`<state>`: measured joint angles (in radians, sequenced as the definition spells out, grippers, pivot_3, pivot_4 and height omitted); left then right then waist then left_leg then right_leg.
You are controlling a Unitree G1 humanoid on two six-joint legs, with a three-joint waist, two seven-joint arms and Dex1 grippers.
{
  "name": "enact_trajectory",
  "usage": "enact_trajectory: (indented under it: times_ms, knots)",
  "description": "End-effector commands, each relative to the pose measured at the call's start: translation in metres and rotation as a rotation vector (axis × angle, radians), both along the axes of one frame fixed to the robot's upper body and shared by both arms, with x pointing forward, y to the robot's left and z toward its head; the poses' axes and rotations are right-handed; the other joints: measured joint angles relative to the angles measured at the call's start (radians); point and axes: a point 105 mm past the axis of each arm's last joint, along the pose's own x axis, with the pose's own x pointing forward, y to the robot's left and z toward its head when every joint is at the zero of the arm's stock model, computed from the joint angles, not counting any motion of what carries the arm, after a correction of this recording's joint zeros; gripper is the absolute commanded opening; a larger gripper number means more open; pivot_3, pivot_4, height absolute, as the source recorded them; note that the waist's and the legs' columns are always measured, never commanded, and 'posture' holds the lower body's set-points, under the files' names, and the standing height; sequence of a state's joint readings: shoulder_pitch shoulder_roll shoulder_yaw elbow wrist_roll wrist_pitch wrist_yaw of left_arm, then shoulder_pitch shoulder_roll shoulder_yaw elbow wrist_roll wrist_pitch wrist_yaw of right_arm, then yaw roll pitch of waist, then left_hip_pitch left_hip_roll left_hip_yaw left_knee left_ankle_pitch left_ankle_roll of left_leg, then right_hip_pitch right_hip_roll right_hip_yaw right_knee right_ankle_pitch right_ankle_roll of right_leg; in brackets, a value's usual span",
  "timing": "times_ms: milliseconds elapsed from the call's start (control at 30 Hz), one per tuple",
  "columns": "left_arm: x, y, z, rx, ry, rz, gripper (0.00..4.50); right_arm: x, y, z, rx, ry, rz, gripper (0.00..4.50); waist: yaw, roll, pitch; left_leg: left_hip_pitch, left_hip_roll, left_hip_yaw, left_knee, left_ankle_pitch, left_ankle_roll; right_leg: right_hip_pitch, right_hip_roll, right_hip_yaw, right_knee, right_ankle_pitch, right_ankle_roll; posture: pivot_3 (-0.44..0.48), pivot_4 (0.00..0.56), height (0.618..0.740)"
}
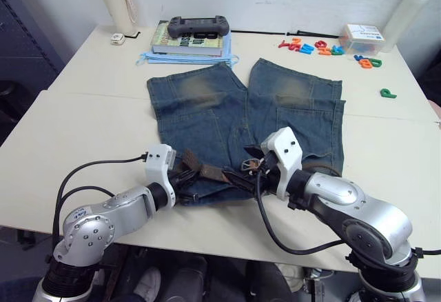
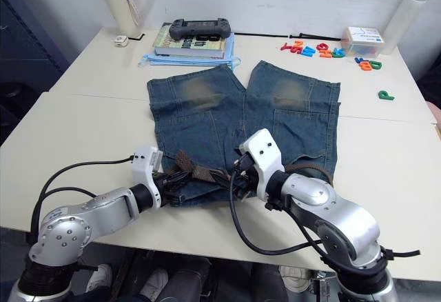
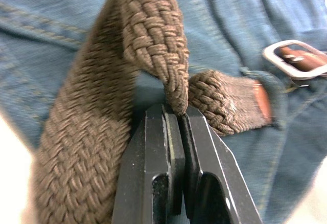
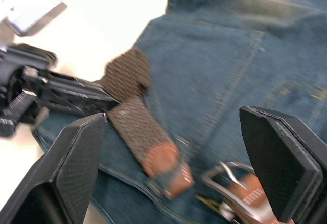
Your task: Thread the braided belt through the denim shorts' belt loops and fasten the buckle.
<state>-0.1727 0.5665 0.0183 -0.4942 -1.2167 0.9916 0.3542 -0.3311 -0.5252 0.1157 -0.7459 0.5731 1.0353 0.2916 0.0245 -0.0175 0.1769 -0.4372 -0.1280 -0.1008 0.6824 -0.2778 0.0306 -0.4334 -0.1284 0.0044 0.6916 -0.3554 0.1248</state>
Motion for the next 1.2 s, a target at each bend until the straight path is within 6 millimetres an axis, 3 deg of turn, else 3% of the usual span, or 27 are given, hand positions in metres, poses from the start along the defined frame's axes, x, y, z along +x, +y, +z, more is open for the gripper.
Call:
enact_trajectory:
  times_ms: [33, 433, 767, 1200]
  knots:
    - [0.001, 0.002, 0.004, 0.003, -0.025, 0.0, 0.0, -0.003, 0.005, 0.005, -0.038, -0.085, 0.014, 4.45, -0.001, 0.0, 0.0, 0.0, 0.0, 0.0, 0.0, 0.0, 0.0, 0.0, 0.0, 0.0, 0.0, 0.0, 0.0, 0.0, 0.15, 0.667]
    - [-0.001, -0.003, 0.008, -0.004, -0.046, 0.005, 0.0, 0.0, 0.001, -0.014, -0.173, -0.121, 0.007, 4.45, 0.001, 0.0, 0.0, 0.0, 0.0, 0.0, 0.0, 0.0, 0.0, 0.0, 0.0, 0.0, 0.001, 0.0, 0.0, 0.0, 0.15, 0.667]
    - [0.003, 0.002, 0.012, 0.004, -0.059, 0.035, 0.0, -0.001, 0.0, -0.047, -0.352, -0.107, 0.031, 4.45, 0.0, 0.0, 0.0, 0.0, 0.0, 0.0, 0.0, 0.0, -0.001, 0.0, 0.0, 0.0, 0.001, 0.0, 0.0, 0.0, 0.15, 0.667]
    - [0.015, 0.023, 0.009, 0.011, -0.029, 0.215, 0.0, -0.002, 0.016, -0.049, -0.332, -0.111, 0.045, 4.45, -0.001, -0.001, 0.0, 0.002, 0.0, 0.0, 0.001, 0.001, -0.002, 0.0, 0.001, 0.0, 0.003, 0.0, 0.0, 0.0, 0.15, 0.667]
